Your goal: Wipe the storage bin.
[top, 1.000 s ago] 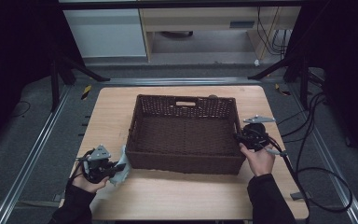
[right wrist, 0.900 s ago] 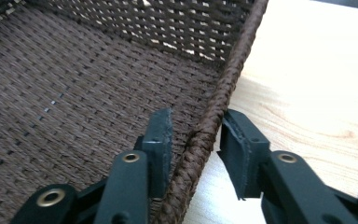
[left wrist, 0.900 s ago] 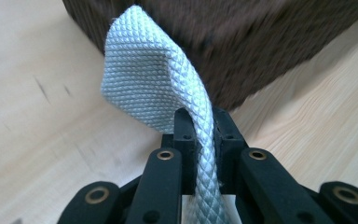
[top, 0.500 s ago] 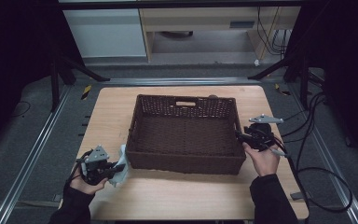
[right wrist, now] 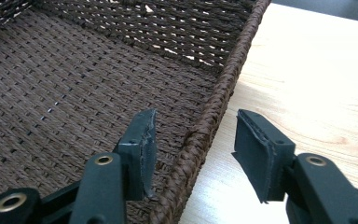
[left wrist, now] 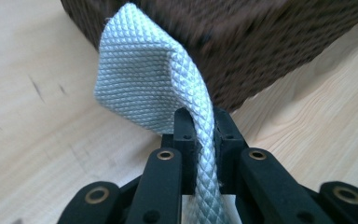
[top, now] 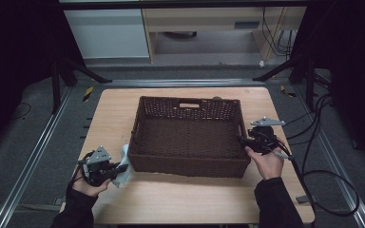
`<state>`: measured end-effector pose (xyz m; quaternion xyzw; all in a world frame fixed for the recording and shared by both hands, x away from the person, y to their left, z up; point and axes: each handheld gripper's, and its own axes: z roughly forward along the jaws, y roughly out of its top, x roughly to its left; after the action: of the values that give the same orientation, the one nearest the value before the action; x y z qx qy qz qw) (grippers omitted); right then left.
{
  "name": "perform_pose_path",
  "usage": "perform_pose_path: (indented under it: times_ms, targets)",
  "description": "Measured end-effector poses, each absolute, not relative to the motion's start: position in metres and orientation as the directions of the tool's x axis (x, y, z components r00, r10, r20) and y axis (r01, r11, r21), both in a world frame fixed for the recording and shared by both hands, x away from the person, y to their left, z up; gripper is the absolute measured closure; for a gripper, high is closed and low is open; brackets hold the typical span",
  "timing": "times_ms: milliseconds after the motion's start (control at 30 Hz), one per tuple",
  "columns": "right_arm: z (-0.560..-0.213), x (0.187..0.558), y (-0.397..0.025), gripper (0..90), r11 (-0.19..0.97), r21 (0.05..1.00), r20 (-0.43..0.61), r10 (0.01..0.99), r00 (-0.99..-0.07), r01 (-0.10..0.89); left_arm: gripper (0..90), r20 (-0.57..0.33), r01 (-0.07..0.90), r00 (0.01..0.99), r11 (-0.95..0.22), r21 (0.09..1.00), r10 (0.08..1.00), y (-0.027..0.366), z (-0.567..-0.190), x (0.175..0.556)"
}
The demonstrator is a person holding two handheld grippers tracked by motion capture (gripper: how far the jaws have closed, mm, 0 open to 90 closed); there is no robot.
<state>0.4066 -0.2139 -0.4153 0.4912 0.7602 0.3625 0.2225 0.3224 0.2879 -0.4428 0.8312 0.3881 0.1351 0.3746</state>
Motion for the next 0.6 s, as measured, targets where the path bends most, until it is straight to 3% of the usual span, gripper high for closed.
perform_pose_path:
  times_ms: [300,600]
  targets:
    - [-0.417,0.407,-0.215,46.4,0.261,0.767,0.013,0.907,-0.421,0.586,81.9,-0.071,0.603,0.656,-0.465,0.649,0.752,0.281,-0.473,0.333]
    - [-0.418,0.406,-0.214,45.4,0.265,0.766,0.011,0.905,-0.425,0.586,81.8,-0.063,0.592,0.644,-0.444,0.673,0.763,0.285,-0.467,0.331]
